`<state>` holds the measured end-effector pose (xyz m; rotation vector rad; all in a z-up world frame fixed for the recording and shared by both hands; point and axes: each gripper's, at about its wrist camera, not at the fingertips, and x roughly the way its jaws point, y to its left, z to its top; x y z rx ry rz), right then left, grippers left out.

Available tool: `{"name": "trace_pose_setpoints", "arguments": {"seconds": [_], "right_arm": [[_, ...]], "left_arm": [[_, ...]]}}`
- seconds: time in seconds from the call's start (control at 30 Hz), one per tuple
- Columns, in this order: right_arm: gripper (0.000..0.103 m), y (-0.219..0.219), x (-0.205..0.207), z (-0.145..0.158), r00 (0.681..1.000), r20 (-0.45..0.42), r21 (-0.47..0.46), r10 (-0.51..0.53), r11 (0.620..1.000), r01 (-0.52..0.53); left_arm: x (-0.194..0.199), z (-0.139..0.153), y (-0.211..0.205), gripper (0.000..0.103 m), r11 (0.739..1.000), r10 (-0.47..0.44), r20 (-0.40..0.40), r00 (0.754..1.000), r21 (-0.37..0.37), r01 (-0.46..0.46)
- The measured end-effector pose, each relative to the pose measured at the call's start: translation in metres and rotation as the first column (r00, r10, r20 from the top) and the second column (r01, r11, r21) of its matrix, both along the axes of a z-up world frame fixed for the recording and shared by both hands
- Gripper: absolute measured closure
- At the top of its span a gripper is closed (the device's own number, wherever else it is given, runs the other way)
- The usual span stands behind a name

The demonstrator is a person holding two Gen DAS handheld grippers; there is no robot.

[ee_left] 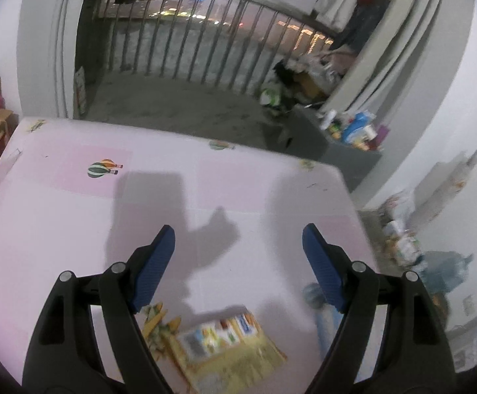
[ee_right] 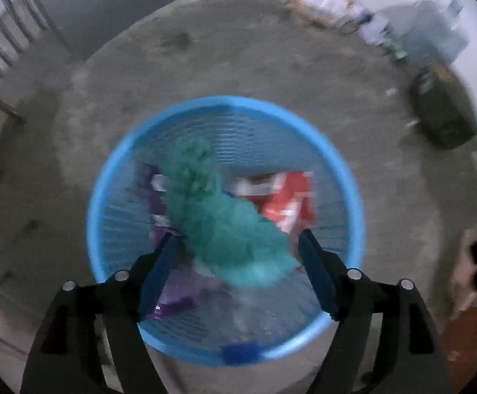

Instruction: Collect trash

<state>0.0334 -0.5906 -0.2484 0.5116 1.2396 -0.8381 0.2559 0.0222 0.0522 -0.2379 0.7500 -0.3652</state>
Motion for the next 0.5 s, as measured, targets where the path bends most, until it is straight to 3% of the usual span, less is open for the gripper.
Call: {"name": "trace_pose_setpoints", "arguments": {"seconds": [0.1,0.2,0.37,0.43,0.5], "right_arm": [[0.022,0.017,-0.004,0.028,0.999,-0.047,-0.072,-0.004,0.997,0.000],[0.022,0.041,-0.020,0.073,1.000,-0.002,-0.122,-0.009,0.993,0.008],[0.022,0.116,-0.047,0.188,0.979,0.199,-0.228,0.043,0.974,0.003],[0.022,0.156,-0.058,0.235,0.958,0.277,-0.267,0.078,0.964,-0.001],[0.013,0.197,-0.069,0.276,0.919,0.373,-0.284,0.126,0.959,-0.016]], "left_arm": [[-0.026,0.010,0.019,0.028,1.000,-0.018,0.039,0.999,-0.018,0.018],[-0.053,0.014,0.039,0.028,0.999,-0.035,0.064,0.997,-0.033,0.038],[-0.081,0.012,0.063,0.028,0.996,-0.084,0.093,0.992,-0.032,0.087],[-0.089,0.008,0.069,0.028,0.993,-0.107,0.098,0.989,-0.032,0.110],[-0.096,0.002,0.072,0.028,0.990,-0.136,0.084,0.987,-0.035,0.139]]}}
